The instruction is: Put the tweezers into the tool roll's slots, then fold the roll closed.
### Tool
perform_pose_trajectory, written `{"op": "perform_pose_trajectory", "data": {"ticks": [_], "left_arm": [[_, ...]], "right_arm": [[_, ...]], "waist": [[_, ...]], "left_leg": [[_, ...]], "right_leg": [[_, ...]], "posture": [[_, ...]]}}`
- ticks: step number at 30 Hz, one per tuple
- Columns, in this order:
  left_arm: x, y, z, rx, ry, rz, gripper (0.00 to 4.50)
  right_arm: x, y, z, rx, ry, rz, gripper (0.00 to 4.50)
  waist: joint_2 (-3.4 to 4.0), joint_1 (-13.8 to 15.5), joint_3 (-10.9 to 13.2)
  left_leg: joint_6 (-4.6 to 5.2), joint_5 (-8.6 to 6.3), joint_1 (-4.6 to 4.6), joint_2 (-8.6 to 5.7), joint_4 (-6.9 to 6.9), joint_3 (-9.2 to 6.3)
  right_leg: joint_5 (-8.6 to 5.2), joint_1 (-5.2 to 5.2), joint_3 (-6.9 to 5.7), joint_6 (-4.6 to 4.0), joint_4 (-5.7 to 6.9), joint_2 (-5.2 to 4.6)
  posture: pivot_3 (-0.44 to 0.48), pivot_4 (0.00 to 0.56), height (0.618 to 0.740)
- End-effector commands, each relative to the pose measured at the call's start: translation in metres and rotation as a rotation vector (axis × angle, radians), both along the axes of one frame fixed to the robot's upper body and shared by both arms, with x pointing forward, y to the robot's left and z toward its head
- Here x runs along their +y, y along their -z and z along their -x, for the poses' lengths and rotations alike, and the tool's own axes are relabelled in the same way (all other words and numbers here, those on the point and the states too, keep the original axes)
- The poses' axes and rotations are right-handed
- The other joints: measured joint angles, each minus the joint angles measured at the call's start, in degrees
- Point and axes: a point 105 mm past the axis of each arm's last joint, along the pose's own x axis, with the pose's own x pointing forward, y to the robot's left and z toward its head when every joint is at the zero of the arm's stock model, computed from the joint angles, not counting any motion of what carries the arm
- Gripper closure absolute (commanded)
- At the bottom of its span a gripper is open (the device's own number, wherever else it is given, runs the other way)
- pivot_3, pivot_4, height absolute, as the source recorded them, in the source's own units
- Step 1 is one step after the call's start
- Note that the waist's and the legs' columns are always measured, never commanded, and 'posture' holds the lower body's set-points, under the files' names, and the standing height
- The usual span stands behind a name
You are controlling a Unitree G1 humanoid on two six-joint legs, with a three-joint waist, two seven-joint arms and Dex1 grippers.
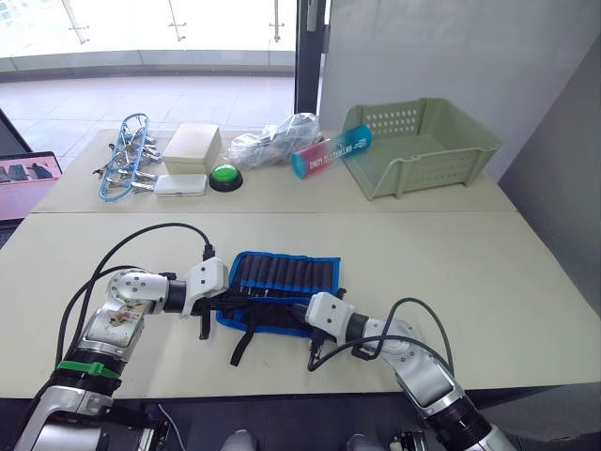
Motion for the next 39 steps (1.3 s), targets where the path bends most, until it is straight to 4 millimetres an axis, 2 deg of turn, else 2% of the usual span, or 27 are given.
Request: {"op": "perform_pose_trajectory", "data": {"ticks": [1, 6, 9, 15, 19, 24, 26, 30, 34, 39], "left_arm": [[0.002, -0.017, -0.002, -0.065, -0.01, 0.044, 3.33], [0.008, -0.024, 0.0, -0.102, -0.058, 0.085, 1.65], [0.011, -0.029, 0.004, -0.129, -0.098, 0.118, 1.65], [0.013, -0.048, 0.019, -0.122, -0.196, 0.316, 1.65], [0.003, -0.04, 0.036, -0.029, -0.256, 0.483, 2.83], [-0.014, -0.017, 0.034, 0.011, -0.369, 0.537, 4.46], [-0.018, -0.01, 0.03, 0.008, -0.412, 0.552, 4.46], [-0.021, 0.021, 0.028, 0.027, -0.482, 0.468, 4.46], [-0.011, 0.044, 0.026, 0.057, -0.57, 0.384, 4.46], [0.0, 0.056, 0.025, 0.073, -0.628, 0.343, 4.46]], "right_arm": [[-0.003, 0.003, -0.003, 0.04, 0.04, -0.044, 4.5], [-0.002, 0.01, -0.004, 0.065, 0.052, -0.041, 4.5], [-0.003, 0.014, -0.003, 0.076, 0.056, -0.026, 4.5], [-0.004, 0.016, -0.002, 0.087, 0.065, -0.019, 4.5], [-0.003, 0.017, -0.002, 0.096, 0.071, -0.021, 4.5], [-0.003, 0.016, -0.003, 0.092, 0.069, -0.016, 4.5], [-0.004, 0.015, -0.003, 0.089, 0.069, -0.015, 4.5], [-0.006, 0.013, -0.004, 0.09, 0.074, -0.016, 4.5], [-0.008, 0.011, -0.004, 0.099, 0.082, -0.016, 4.5], [-0.016, 0.011, -0.007, 0.108, 0.125, 0.0, 4.5]], "waist": [[0.0, -0.2, 0.0], [0.0, -0.4, 0.0], [0.0, -0.5, 0.0], [-0.01, -0.5, 0.0], [-0.02, -0.6, 0.0], [-0.02, -0.5, 0.0], [-0.03, -0.3, 0.0], [-0.03, -0.3, 0.0], [-0.02, -0.1, -0.1], [0.12, 0.0, -0.1]], "left_leg": [[0.0, 0.0, 0.0, 0.0, 0.0, 0.0], [0.0, 0.0, 0.03, 0.0, 0.03, -0.01], [0.0, 0.0, 0.03, 0.0, 0.03, -0.02], [0.01, -0.01, 0.03, 0.01, 0.04, -0.05], [0.06, -0.04, 0.06, 0.01, 0.04, -0.05], [0.09, -0.06, 0.09, 0.0, 0.17, -0.06], [0.11, -0.07, 0.06, 0.01, 0.28, -0.08], [0.13, -0.08, 0.08, 0.01, 0.3, -0.07], [0.13, -0.08, 0.06, 0.0, 0.31, -0.07], [0.16, -0.1, 0.13, 0.0, 0.31, -0.06]], "right_leg": [[0.0, 0.0, 0.0, 0.0, 0.01, 0.0], [0.0, 0.01, 0.0, 0.0, 0.0, 0.0], [0.0, 0.01, 0.0, 0.0, 0.04, 0.0], [0.0, 0.03, 0.01, 0.0, 0.11, 0.0], [0.0, 0.06, 0.04, 0.0, 0.12, -0.01], [0.0, 0.09, 0.05, 0.0, -0.02, -0.01], [0.0, 0.09, 0.05, 0.0, -0.01, -0.01], [0.0, 0.09, 0.05, 0.0, 0.01, -0.01], [0.0, 0.08, 0.05, 0.0, -0.01, -0.01], [0.0, 0.13, 0.06, 0.0, -0.01, -0.01]], "posture": [[0.0, 0.15, 0.716], [0.0, 0.15, 0.716], [0.0, 0.15, 0.716], [0.0, 0.15, 0.716], [0.0, 0.15, 0.716], [0.0, 0.15, 0.716], [0.0, 0.15, 0.716], [0.0, 0.15, 0.716], [0.0, 0.15, 0.716], [0.0, 0.15, 0.716]]}}
